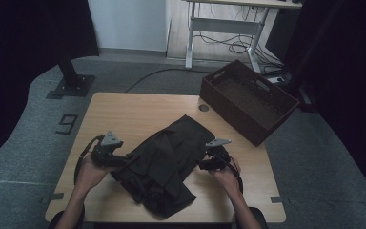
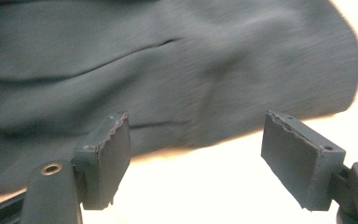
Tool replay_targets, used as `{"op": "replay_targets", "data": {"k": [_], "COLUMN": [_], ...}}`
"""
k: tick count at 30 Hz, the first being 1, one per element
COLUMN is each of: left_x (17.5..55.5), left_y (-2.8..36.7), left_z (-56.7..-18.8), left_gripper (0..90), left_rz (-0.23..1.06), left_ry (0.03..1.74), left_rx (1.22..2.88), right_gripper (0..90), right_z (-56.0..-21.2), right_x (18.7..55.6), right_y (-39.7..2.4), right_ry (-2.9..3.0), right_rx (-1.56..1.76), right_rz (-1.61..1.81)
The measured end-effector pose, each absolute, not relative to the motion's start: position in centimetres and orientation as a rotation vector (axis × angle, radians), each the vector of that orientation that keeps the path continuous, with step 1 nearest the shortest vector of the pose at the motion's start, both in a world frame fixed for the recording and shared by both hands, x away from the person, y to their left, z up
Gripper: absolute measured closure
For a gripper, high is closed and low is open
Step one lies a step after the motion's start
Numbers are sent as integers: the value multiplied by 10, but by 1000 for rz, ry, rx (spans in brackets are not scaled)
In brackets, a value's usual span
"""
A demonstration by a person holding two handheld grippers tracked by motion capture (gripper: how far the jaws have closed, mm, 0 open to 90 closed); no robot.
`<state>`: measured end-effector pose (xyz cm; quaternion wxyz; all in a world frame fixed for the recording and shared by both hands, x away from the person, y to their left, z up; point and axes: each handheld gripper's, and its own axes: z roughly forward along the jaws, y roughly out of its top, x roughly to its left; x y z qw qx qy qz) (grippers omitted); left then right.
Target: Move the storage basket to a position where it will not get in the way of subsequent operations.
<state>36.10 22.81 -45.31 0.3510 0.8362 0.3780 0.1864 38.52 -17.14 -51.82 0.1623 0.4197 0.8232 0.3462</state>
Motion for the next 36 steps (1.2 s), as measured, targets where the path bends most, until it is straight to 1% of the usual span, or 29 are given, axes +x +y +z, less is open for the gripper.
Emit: {"op": "replay_targets", "data": {"k": [1, 5, 10, 12, 18, 26, 32, 36], "left_x": [366, 379, 376, 373, 369, 346, 326, 319], "left_y": [231, 237, 236, 235, 226, 208, 183, 167], "left_z": [-457, -483, -513, -519, -524, -526, -527, -527], "left_gripper": [330, 334, 334, 335, 334, 331, 331, 331], "left_rz": [486, 428, 377, 364, 345, 297, 268, 227], "left_ry": [998, 1065, 1093, 1088, 1074, 995, 884, 812], "left_rx": [2164, 2178, 2210, 2214, 2234, 2260, 2303, 2329], "right_gripper": [234, 196, 157, 144, 143, 141, 141, 137], "right_z": [-519, -524, -531, -537, -544, -546, -545, -545], "right_x": [379, 364, 356, 357, 357, 379, 401, 414], "right_y": [-168, -153, -134, -130, -128, -149, -162, -169], "right_ry": [2360, 2376, 2372, 2372, 2355, 2320, 2322, 2319], "right_rx": [1191, 1184, 1178, 1175, 1130, 1212, 1256, 1270], "right_rz": [998, 1050, 1030, 982, 909, 898, 891, 888]}}
